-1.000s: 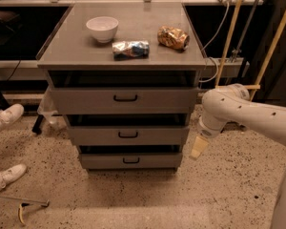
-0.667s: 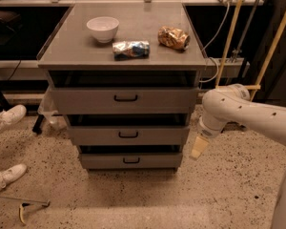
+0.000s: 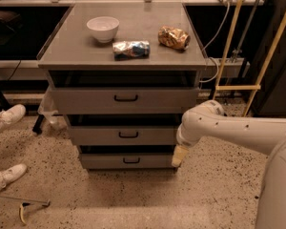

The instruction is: Open middle drawer

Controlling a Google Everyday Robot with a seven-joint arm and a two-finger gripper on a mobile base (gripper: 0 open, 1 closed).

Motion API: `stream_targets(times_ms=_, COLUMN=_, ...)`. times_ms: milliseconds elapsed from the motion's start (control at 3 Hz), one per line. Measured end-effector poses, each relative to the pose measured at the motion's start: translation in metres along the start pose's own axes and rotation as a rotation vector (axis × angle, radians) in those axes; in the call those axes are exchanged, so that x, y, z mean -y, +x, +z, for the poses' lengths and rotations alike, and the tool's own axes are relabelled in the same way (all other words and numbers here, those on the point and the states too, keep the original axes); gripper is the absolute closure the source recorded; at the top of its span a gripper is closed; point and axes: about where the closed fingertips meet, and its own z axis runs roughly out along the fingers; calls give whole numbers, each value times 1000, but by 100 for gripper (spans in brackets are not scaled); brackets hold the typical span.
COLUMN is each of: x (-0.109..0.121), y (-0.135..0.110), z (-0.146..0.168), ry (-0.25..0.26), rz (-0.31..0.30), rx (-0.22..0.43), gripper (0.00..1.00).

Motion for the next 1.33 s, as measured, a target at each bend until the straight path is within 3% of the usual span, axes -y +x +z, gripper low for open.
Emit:
stream_targets(times_ms=333, x=11, y=-55, z=31, ry=68, rz=-80, rx=73, gripper=0)
stream_targets(times_ms=667, x=10, y=-53, z=34, ry=59, rz=-75, rx=81, gripper=0)
stream_targets(times_ms=1333, x=26, y=-68, z=104, ry=71, rz=13, rx=199, gripper=0)
